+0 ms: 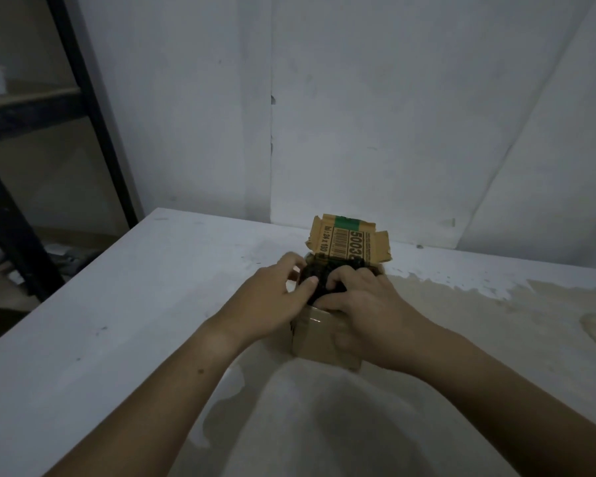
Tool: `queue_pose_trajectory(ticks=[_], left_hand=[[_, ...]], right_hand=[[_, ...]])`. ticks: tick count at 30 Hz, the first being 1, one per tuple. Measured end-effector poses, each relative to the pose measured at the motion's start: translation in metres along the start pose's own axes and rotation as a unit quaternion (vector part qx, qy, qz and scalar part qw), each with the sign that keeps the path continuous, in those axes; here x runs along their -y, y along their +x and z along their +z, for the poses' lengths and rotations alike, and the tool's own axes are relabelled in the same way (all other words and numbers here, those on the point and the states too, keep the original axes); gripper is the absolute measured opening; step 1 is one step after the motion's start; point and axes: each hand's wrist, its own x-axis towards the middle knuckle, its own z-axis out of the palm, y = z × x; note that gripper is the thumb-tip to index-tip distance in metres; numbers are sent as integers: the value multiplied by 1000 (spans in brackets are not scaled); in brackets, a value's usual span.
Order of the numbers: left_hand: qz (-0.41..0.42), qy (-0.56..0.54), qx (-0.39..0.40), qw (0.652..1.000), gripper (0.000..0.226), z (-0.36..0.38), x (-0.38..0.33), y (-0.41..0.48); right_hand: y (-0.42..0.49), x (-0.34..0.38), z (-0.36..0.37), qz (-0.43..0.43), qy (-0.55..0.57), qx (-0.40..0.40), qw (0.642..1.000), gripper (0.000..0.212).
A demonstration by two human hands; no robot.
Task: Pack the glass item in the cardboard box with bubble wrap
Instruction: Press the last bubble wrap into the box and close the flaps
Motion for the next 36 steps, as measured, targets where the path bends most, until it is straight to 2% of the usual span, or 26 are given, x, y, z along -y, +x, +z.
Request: queue_pose_trajectory(ticks=[3, 5, 7, 9, 11, 13, 18, 20, 23, 25, 28, 30, 31, 33, 36], left_hand=[[-44, -40, 14, 998, 49, -1, 5, 4], [-113, -113, 40, 986, 56, -2, 7, 8], [-165, -172, 56, 969, 56, 1, 8, 12], [-181, -178, 54, 966, 46, 6, 7, 20], [-188, -167, 37, 967, 32, 8, 4, 27], [-184, -163, 25, 969, 25, 9, 4, 30], [-159, -159, 44, 973, 16, 17, 9, 12], [-159, -176, 73, 969, 19, 25, 11, 7], [-160, -233, 79, 956, 49, 29, 9, 7], [-141, -226, 95, 959, 47, 25, 8, 10], [-149, -208, 123, 959, 53, 16, 6, 15], [-156, -197, 139, 958, 59, 13, 6, 19], [-157, -191, 149, 957, 61, 12, 5, 21], [-157, -186, 157, 957, 65, 11, 3, 23], [-157, -175, 164, 958, 69, 11, 2, 25]], right_hand=[[6, -4, 4, 1, 31, 34, 999, 47], [3, -11, 3, -8, 75, 44, 996, 47], [-2, -19, -1, 14, 175, 14, 984, 46], [-3, -23, -7, 34, 235, -43, 971, 45], [2, -20, -12, -12, 173, -63, 983, 48], [12, -13, -15, -57, 98, -46, 992, 57], [31, -14, -8, -66, 6, 13, 998, 75], [39, -15, -4, -62, -4, 33, 998, 76], [49, -13, 4, -51, -27, 54, 997, 75], [52, -13, 6, -42, -22, 63, 997, 76], [41, -20, -5, -40, 106, 72, 991, 75], [23, -31, -16, -3, 239, 29, 971, 72], [14, -38, -19, 23, 266, -17, 963, 66], [-2, -48, -22, 56, 198, -99, 974, 56], [-9, -52, -12, 63, 81, -95, 990, 49]])
